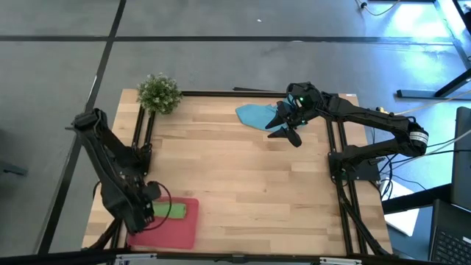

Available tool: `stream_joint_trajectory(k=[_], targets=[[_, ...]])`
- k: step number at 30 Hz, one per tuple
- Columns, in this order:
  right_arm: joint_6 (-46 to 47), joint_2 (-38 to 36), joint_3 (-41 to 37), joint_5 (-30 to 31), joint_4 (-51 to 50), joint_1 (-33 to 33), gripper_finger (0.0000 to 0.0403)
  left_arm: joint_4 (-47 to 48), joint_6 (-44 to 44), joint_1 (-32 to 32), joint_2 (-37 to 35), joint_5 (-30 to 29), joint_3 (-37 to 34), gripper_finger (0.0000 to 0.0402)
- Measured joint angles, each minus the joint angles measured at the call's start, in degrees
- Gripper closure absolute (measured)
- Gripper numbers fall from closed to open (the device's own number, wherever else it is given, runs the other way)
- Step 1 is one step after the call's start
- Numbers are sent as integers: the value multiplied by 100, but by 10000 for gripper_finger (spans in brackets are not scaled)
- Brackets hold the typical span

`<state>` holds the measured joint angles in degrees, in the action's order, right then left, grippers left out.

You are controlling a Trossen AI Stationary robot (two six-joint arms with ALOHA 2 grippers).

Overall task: Roll microfiber towels into tight, uniform cylinder then place into a basket
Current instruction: Put the folded microfiber green towel into the bin, then roll the microfiber blue towel

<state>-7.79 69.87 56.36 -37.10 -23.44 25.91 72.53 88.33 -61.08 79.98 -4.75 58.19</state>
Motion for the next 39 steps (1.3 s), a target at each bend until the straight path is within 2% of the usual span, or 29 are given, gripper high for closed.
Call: stream_joint_trajectory(k=[4,12,18,23,26,33,39], targets=[[-1,0,0,0,0,2,202,13,9,23,-303,-158,0,95],[-1,0,0,0,0,0,202,180,-25,578,-985,-1302,0,95],[-2,0,0,0,0,0,202,330,-582,1546,-1461,-1950,0,95],[0,0,0,0,0,2,202,124,-1379,2577,-1541,-2081,0,95],[-2,0,0,0,0,2,202,-433,-2034,3151,-1543,-2072,0,95],[-2,0,0,0,0,2,202,-2439,-3843,4300,-1542,-2054,0,95],[0,0,0,0,0,1,202,-3489,-4810,5145,-1275,-1860,0,95]])
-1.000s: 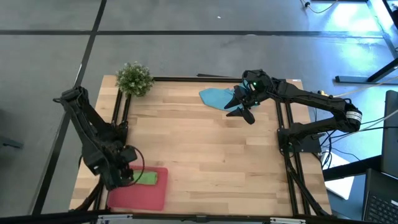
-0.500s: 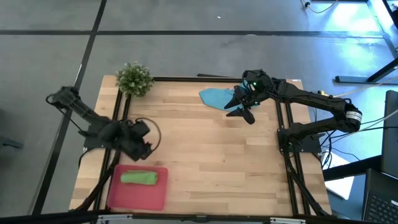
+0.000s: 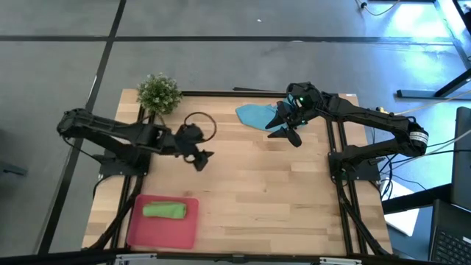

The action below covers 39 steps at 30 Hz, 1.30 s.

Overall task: Roll microfiber towels into tight, uniform cylinder then place into a basket
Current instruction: Roll the microfiber blue towel

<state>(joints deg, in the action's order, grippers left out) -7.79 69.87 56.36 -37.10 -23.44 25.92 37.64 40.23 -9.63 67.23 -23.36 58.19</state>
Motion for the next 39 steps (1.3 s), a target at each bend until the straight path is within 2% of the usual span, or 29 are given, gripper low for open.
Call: stream_joint_trajectory(k=[3,7,12,14,21,23,32,39], targets=[[30,0,0,-2,-8,-1,202,-331,-230,380,325,200,0,95],[584,0,0,48,67,-1,202,-730,-383,747,663,511,0,95],[765,0,2,225,172,-7,202,-1002,-353,998,827,499,0,95],[977,-1,2,676,87,-10,202,-979,-367,1081,836,495,0,95],[1929,27,2,3082,-864,-5,202,-1000,-1349,1299,801,505,0,95],[2362,115,2,3460,-1051,35,202,-985,-1534,1381,803,503,0,95],[3771,958,2,3597,-1336,276,202,-987,-2303,1769,803,518,0,95],[3719,1391,0,3606,-1383,480,202,-987,-2580,2007,803,934,0,95]])
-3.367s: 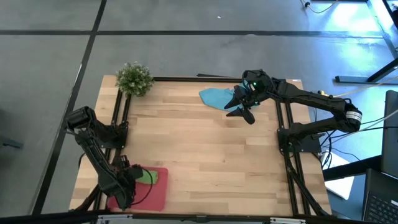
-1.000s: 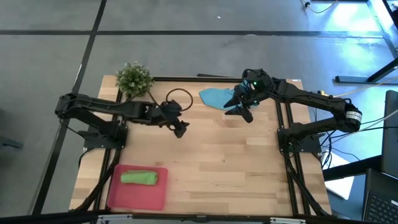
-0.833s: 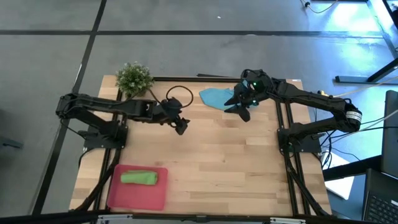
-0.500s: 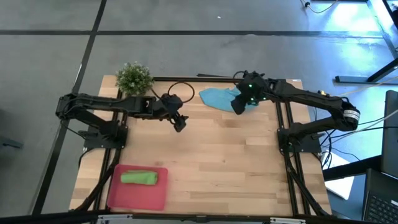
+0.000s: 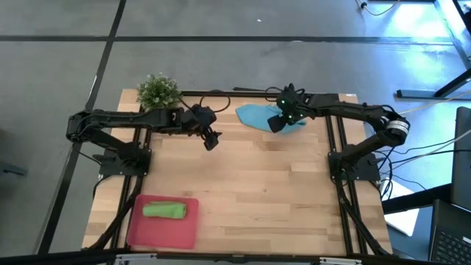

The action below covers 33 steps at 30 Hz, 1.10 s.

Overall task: Roll microfiber towels into tight, uniform cylinder then place into a basket
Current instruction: Roll the microfiber blue towel

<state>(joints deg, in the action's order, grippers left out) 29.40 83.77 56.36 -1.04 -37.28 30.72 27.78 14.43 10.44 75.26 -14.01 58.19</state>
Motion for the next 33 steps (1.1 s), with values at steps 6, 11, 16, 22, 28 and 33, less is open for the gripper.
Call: stream_joint_trajectory(k=[6,11,16,22,28,33], targets=[[-28,1,2,168,-28,279,202,-1,-3,48,0,21,0,95],[-613,27,2,220,15,445,202,-1,-3,48,0,23,0,95],[-885,307,2,218,26,454,202,-1,-3,48,0,23,0,95],[-1055,691,2,474,-37,452,204,2,0,46,0,21,0,95],[-1197,749,0,592,44,452,268,1,1,46,0,21,0,95],[-1376,743,0,508,39,452,384,1,0,46,0,21,0,95]])
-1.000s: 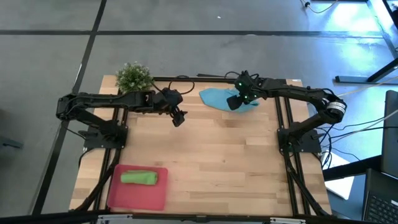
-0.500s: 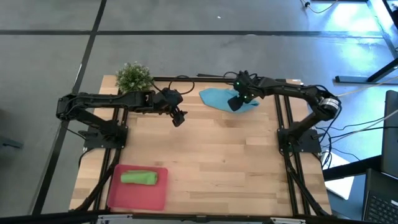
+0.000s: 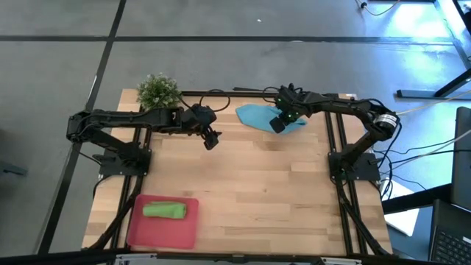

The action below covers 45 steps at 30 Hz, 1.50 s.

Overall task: Roll microfiber towels into tight, uniform cylinder then place into a basket
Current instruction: Roll the microfiber blue towel

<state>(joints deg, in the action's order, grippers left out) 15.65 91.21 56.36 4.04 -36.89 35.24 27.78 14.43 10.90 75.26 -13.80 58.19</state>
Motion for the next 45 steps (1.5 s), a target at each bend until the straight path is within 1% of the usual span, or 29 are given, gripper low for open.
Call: stream_joint_trajectory(k=[3,5,11,15,18,20,25,29,30,33,36,38,40,45], targets=[[-73,-86,93,-44,-154,0,390,-1,-1,0,0,-1,0,95],[-112,-187,327,-47,-355,0,394,-1,-2,0,0,-2,0,95],[-450,-521,1509,-49,-1164,-44,397,-1,-2,0,0,-71,0,95],[-886,-543,2310,-66,-1615,-263,399,-1,-2,0,0,-266,0,95],[-1214,-545,2650,-306,-1747,-495,399,-7,-2,0,0,-344,0,95],[-1431,-545,2743,-643,-1747,-659,400,-5,-2,0,1,-347,0,95],[-1641,-523,2738,-1565,-1452,-1169,401,-12,0,0,24,-348,-4,95],[-2082,-503,2662,-2323,-1480,-1562,401,-10,3,0,24,-348,-4,95],[-2160,-506,2662,-2401,-1471,-1661,401,-11,4,-1,24,-348,-4,95],[-2217,-508,2662,-2329,-1485,-1848,401,-109,33,-44,86,-257,-4,95],[-2235,-527,2662,-2286,-1564,-1864,401,-141,-268,-95,316,-99,-17,95],[-2235,-527,2662,-2258,-1583,-1856,400,-451,-466,-90,502,-31,-8,95],[-2232,-527,2662,-2261,-1599,-1858,400,-624,-450,-38,690,103,-7,95],[-1972,-527,2662,-2260,-1625,-1858,399,-1164,-117,114,1088,988,-7,95]])
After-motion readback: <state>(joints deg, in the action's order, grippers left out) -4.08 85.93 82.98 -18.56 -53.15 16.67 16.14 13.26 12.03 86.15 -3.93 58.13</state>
